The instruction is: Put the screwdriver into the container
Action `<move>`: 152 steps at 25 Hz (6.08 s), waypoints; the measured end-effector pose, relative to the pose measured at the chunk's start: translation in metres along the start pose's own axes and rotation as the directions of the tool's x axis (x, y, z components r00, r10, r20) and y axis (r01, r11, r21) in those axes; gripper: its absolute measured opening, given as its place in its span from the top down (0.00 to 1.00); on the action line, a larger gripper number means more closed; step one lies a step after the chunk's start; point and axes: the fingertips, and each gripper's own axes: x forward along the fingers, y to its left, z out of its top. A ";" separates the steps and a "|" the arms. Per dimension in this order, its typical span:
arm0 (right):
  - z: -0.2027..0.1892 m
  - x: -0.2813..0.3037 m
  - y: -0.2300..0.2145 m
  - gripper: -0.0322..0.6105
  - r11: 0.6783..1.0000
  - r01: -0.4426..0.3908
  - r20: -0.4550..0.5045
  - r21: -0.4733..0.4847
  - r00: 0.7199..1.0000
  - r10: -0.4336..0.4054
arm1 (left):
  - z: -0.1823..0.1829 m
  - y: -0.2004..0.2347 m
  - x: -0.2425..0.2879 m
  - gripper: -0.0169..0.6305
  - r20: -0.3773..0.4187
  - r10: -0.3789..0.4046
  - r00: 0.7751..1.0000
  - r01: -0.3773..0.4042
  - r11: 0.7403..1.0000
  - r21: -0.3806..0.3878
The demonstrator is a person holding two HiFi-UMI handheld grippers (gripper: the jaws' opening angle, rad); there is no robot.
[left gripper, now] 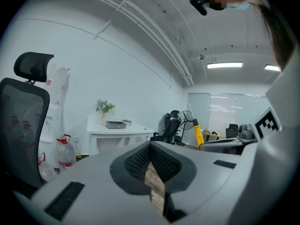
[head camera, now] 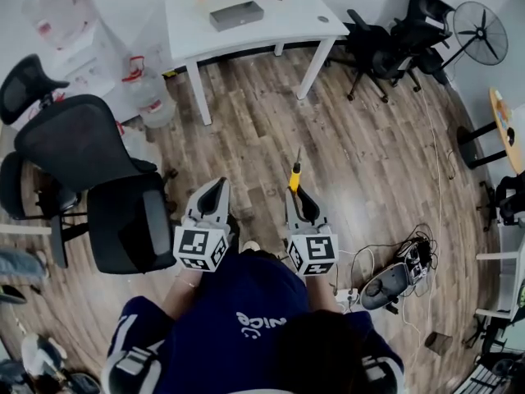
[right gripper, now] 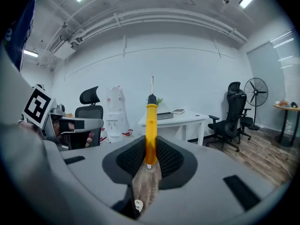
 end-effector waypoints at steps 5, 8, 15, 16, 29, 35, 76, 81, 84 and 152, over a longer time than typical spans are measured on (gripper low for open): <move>-0.001 0.031 -0.019 0.82 0.999 0.032 -0.008 0.012 0.999 -0.032 | 0.001 0.017 0.043 0.95 0.001 -0.038 0.999 0.038 0.999 0.001; 0.011 0.066 -0.030 0.82 0.999 0.044 -0.011 0.006 0.999 -0.044 | 0.015 0.040 0.076 0.95 0.014 -0.044 0.999 0.044 0.999 0.001; 0.051 0.161 -0.038 0.82 0.999 0.050 -0.008 0.011 0.999 -0.050 | 0.055 0.104 0.149 0.95 0.014 -0.065 0.998 0.065 0.998 0.007; 0.056 0.175 -0.037 0.82 0.999 0.050 -0.004 0.016 0.999 -0.050 | 0.059 0.113 0.158 0.95 0.012 -0.072 0.997 0.071 0.997 0.012; 0.103 0.327 0.007 0.82 0.998 0.021 -0.002 -0.061 1.000 -0.022 | 0.116 0.207 0.244 0.95 0.020 -0.155 0.988 0.152 0.983 0.101; 0.107 0.365 0.004 0.82 0.997 -0.026 -0.022 -0.078 0.999 0.024 | 0.119 0.227 0.262 0.95 0.027 -0.122 0.992 0.120 0.990 0.072; 0.180 0.694 -0.220 0.82 0.853 -0.447 -0.200 -0.268 0.892 0.404 | 0.148 0.334 0.573 0.95 -0.027 0.346 0.938 -0.347 0.935 -0.073; 0.177 0.705 -0.225 0.82 0.840 -0.455 -0.235 -0.297 0.887 0.398 | 0.150 0.345 0.582 0.95 -0.038 0.340 0.940 -0.342 0.936 -0.084; 0.181 0.715 -0.229 0.82 0.790 -0.484 -0.274 -0.376 0.873 0.404 | 0.153 0.349 0.591 0.95 -0.039 0.331 0.943 -0.333 0.939 -0.090; 0.075 0.910 -0.190 0.76 0.168 -0.864 -0.854 -0.476 0.499 0.148 | 0.157 0.429 0.550 0.95 -0.036 0.507 0.861 -0.504 0.841 -0.198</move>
